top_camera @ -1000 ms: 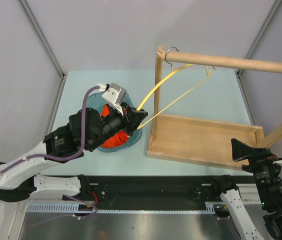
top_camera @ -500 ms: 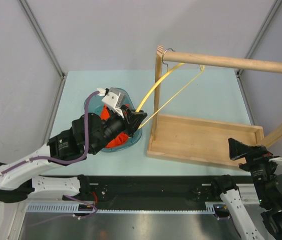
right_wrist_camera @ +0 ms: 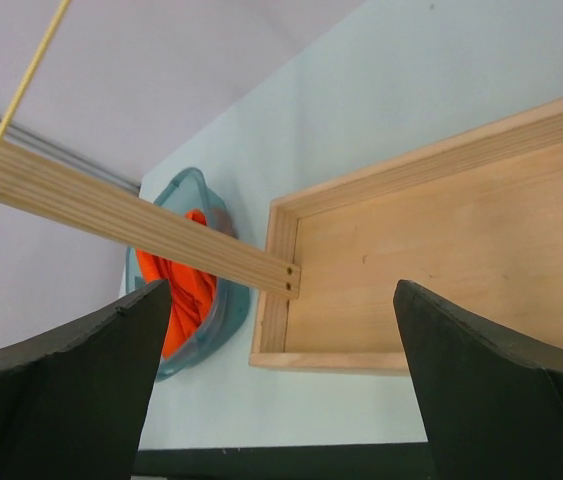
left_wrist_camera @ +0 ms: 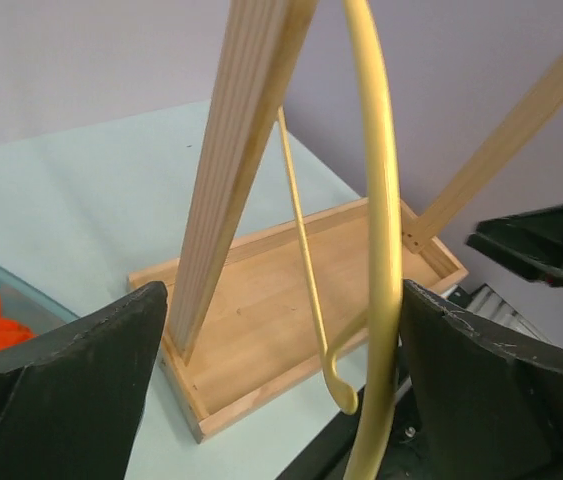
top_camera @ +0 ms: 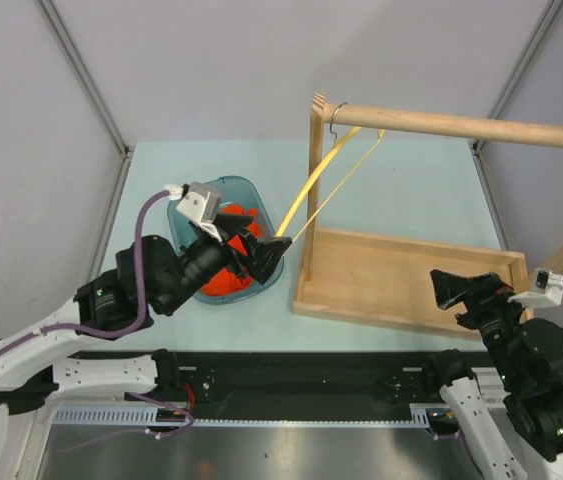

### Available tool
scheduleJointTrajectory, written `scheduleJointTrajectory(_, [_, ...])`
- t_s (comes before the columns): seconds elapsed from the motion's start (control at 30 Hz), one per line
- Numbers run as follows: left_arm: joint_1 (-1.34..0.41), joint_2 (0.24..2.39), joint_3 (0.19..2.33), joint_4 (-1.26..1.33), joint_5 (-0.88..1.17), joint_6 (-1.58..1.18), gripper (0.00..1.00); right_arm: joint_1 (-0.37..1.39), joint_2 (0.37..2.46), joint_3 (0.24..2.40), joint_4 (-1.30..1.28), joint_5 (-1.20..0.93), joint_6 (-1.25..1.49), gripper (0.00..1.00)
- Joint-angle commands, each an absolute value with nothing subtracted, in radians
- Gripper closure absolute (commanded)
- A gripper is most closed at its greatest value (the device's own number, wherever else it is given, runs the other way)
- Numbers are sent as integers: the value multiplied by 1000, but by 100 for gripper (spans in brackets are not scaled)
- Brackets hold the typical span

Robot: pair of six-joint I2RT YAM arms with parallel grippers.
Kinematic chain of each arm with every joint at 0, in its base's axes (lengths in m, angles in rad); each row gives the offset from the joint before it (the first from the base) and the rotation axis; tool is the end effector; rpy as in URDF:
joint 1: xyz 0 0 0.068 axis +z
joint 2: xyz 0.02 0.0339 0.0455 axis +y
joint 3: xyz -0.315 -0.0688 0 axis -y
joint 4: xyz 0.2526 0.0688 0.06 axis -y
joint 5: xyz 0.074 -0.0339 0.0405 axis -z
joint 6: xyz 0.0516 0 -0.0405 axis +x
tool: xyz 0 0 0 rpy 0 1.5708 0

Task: Remove the t-shirt from the hanger

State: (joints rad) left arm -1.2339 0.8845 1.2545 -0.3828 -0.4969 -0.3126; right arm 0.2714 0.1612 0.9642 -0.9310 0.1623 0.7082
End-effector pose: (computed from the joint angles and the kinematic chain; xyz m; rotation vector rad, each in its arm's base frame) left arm 0.0740 -0.1368 0.5029 0.3507 1.6041 -0.8092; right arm -0.0312 -0.0173 0.3715 0.4951 1.6604 0.5911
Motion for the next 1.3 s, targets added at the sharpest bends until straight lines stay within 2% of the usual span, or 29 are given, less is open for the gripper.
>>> scheduleJointTrajectory(0.0, [-1229, 821, 1243, -388, -368, -281, 0, 272, 215, 913, -842, 55, 730, 2])
scheduleJointTrajectory(0.17, [-1229, 663, 1168, -394, -319, -267, 0, 267, 271, 836, -781, -55, 736, 3])
scheduleJointTrajectory(0.37, [-1229, 406, 1005, -419, -437, -305, 0, 267, 307, 720, -674, -141, 776, 4])
scheduleJointTrajectory(0.6, [-1229, 261, 803, -483, -544, -442, 0, 288, 359, 585, -485, -218, 848, 3])
scheduleJointTrajectory(0.87, [-1230, 134, 552, -480, -563, -666, 0, 415, 457, 491, -351, -167, 894, 0])
scheduleJointTrajectory(1.07, [-1229, 54, 338, -437, -462, -862, 0, 578, 537, 463, -227, -28, 942, 0])
scheduleJointTrajectory(1.27, [-1230, -66, 187, -400, -408, -946, 0, 750, 656, 440, -100, 110, 982, 0])
